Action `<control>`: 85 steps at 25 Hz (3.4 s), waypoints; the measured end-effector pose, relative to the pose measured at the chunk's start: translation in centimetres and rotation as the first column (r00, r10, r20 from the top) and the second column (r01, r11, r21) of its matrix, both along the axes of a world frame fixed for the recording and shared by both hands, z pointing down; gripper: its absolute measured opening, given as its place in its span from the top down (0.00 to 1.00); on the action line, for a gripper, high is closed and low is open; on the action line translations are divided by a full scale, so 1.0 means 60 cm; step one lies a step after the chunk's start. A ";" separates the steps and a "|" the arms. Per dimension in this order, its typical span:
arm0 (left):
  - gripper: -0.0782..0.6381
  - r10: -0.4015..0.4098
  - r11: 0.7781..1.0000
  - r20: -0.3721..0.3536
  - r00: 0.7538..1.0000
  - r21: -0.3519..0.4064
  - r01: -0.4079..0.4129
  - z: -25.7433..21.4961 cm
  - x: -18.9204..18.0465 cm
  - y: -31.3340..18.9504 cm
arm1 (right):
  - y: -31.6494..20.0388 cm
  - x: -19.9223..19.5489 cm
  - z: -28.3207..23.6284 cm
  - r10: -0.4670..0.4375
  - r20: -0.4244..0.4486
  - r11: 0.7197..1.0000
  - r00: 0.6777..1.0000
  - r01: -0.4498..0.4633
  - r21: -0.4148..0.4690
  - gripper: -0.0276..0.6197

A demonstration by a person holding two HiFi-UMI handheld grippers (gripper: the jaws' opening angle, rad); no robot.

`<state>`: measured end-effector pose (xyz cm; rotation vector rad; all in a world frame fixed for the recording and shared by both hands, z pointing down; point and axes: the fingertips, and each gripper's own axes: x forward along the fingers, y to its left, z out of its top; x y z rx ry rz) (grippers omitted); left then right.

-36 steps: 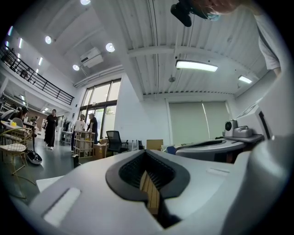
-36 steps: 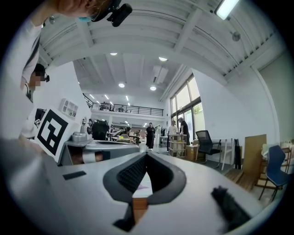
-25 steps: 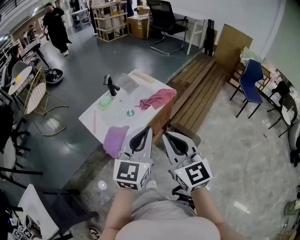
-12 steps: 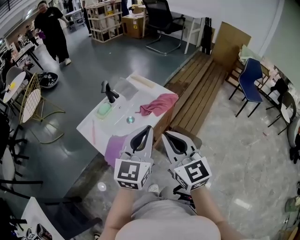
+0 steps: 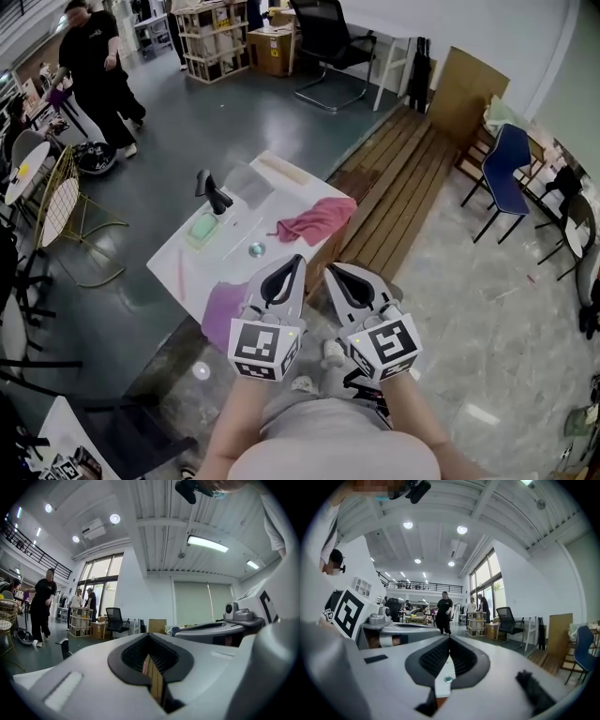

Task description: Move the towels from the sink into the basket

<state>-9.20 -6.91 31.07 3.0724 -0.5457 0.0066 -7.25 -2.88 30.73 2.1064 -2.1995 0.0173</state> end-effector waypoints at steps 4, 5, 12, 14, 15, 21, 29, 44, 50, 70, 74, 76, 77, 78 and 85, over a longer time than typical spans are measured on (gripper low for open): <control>0.89 -0.027 1.000 0.013 1.000 -0.014 0.027 0.014 0.031 -0.015 | -0.020 0.038 0.005 -0.019 0.004 1.000 1.000 0.019 -0.002 0.93; 0.89 -0.034 0.999 0.015 0.999 -0.016 0.034 0.016 0.041 -0.019 | -0.025 0.049 0.006 -0.026 0.005 1.000 1.000 0.026 -0.002 0.93; 0.89 -0.089 0.995 0.021 0.996 -0.033 0.089 0.026 0.105 -0.055 | -0.064 0.113 0.015 -0.098 0.026 0.995 0.995 0.099 -0.014 0.93; 0.89 -0.112 0.993 0.021 0.993 -0.038 0.113 0.027 0.117 -0.070 | -0.078 0.129 0.016 -0.119 0.027 0.993 0.993 0.120 -0.016 0.93; 0.89 -0.125 0.991 0.023 0.992 -0.040 0.126 0.028 0.123 -0.077 | -0.085 0.137 0.017 -0.128 0.027 0.991 0.991 0.129 -0.018 0.93; 0.89 -0.190 0.980 0.035 0.981 -0.044 0.192 0.037 0.153 -0.114 | -0.121 0.182 0.034 -0.166 0.043 0.985 0.985 0.168 -0.038 0.93; 0.89 -0.257 0.964 0.048 0.965 -0.051 0.260 0.052 0.178 -0.146 | -0.157 0.209 0.057 -0.238 0.030 0.968 0.971 0.240 -0.075 0.93; 0.89 -0.283 0.955 0.101 0.954 -0.064 0.290 0.090 0.193 -0.207 | -0.227 0.235 0.112 -0.247 0.031 0.957 0.968 0.249 -0.149 0.93; 0.89 -0.277 0.954 0.116 0.954 -0.084 0.287 0.102 0.199 -0.242 | -0.258 0.243 0.136 -0.239 0.029 0.952 0.971 0.240 -0.192 0.93; 0.89 -0.212 0.959 0.174 0.962 -0.150 0.239 0.168 0.220 -0.320 | -0.345 0.267 0.307 -0.239 0.040 0.843 0.970 0.228 -0.487 0.63; 0.89 -0.198 0.960 0.194 0.961 -0.160 0.230 0.189 0.226 -0.339 | -0.361 0.273 0.347 -0.228 0.034 0.802 0.973 0.207 -0.560 0.63; 0.89 -0.194 0.959 0.203 0.960 -0.165 0.229 0.196 0.229 -0.349 | -0.367 0.275 0.364 -0.225 0.031 0.785 0.974 0.200 -0.586 0.63; 0.89 -0.192 0.959 0.207 0.959 -0.169 0.228 0.201 0.231 -0.353 | -0.370 0.276 0.373 -0.223 0.029 0.777 0.974 0.196 -0.599 0.63; 0.89 -0.190 0.958 0.211 0.959 -0.173 0.228 0.205 0.232 -0.357 | -0.372 0.277 0.383 -0.221 0.028 0.767 0.975 0.192 -0.612 0.63; 0.89 -0.178 0.947 0.230 0.957 -0.224 0.230 0.233 0.238 -0.378 | -0.391 0.289 0.432 -0.183 0.014 0.696 0.983 0.140 -0.704 0.63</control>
